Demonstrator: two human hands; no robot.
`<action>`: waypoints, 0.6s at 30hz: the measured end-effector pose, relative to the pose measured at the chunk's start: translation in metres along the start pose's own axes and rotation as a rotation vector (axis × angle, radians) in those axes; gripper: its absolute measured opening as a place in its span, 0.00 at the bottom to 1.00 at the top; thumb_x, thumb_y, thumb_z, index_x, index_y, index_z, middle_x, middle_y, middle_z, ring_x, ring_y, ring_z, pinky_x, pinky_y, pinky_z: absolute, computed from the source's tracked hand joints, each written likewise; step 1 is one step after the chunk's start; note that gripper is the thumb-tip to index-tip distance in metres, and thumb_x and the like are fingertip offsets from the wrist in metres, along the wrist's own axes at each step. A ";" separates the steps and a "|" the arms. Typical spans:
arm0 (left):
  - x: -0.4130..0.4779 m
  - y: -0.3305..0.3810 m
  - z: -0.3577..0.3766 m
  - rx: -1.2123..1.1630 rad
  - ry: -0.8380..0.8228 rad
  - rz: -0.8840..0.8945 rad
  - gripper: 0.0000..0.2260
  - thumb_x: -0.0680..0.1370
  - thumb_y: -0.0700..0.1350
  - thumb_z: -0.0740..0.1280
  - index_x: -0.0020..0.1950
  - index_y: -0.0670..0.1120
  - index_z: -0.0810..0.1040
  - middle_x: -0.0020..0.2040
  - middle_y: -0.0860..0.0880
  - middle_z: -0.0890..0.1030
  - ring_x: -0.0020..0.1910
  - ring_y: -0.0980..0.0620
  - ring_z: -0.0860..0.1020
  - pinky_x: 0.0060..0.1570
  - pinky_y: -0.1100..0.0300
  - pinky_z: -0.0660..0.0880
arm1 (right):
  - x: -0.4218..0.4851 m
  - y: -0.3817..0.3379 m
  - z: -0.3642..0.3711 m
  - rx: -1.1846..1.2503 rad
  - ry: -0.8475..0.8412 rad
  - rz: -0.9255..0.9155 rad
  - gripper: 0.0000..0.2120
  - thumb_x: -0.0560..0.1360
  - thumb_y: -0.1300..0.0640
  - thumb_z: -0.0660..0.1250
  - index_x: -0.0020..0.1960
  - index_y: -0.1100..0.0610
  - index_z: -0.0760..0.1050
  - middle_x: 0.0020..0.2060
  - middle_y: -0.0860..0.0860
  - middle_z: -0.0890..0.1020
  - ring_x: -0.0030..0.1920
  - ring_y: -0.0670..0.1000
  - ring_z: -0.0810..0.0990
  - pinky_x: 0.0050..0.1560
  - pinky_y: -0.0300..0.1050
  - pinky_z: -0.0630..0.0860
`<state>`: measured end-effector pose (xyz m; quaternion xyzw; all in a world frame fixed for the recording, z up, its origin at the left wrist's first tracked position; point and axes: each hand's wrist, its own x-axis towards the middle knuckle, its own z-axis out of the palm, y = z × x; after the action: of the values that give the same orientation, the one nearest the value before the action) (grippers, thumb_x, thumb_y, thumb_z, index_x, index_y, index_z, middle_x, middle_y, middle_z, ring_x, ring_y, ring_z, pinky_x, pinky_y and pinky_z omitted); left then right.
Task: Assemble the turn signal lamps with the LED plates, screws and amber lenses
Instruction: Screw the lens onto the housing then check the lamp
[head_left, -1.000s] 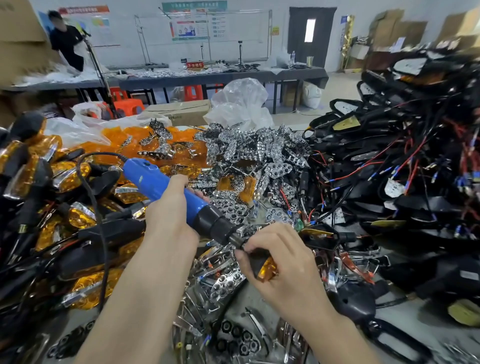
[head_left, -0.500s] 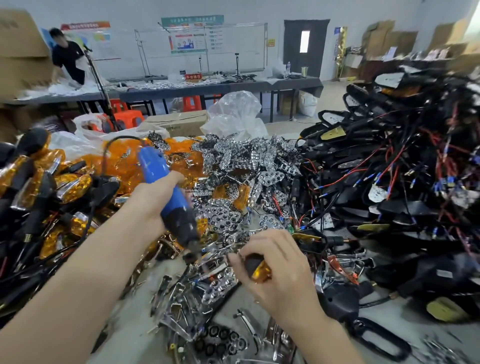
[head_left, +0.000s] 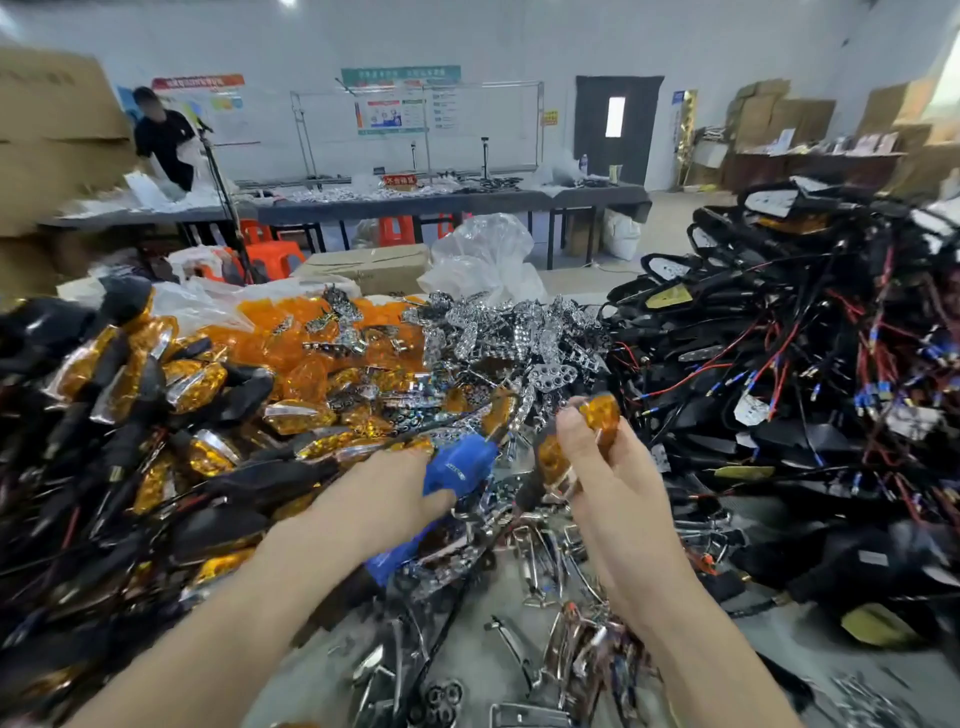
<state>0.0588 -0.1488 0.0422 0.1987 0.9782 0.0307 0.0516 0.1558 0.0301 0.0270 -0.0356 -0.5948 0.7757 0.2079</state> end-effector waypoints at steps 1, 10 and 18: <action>-0.003 0.003 -0.011 -0.121 -0.011 0.048 0.17 0.82 0.60 0.60 0.58 0.47 0.76 0.48 0.48 0.82 0.41 0.50 0.80 0.36 0.56 0.74 | 0.001 -0.005 0.004 0.020 -0.008 -0.003 0.28 0.59 0.23 0.74 0.44 0.45 0.79 0.41 0.49 0.81 0.45 0.51 0.79 0.56 0.54 0.78; -0.081 0.004 -0.048 -0.964 0.182 0.445 0.15 0.83 0.59 0.59 0.67 0.56 0.72 0.52 0.55 0.83 0.51 0.56 0.82 0.55 0.56 0.77 | 0.015 -0.055 0.099 0.303 0.100 0.048 0.26 0.69 0.32 0.67 0.47 0.55 0.75 0.39 0.55 0.80 0.33 0.53 0.75 0.33 0.40 0.71; -0.095 -0.062 -0.122 -0.541 0.642 0.258 0.09 0.83 0.57 0.60 0.58 0.56 0.74 0.37 0.59 0.78 0.34 0.70 0.76 0.35 0.75 0.70 | 0.028 -0.086 0.184 0.502 -0.158 0.133 0.23 0.82 0.38 0.59 0.56 0.58 0.80 0.44 0.53 0.86 0.44 0.51 0.84 0.47 0.47 0.83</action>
<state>0.1079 -0.2474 0.1672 0.2792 0.8685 0.3520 -0.2092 0.0990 -0.1090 0.1664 0.0387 -0.3946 0.9112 0.1119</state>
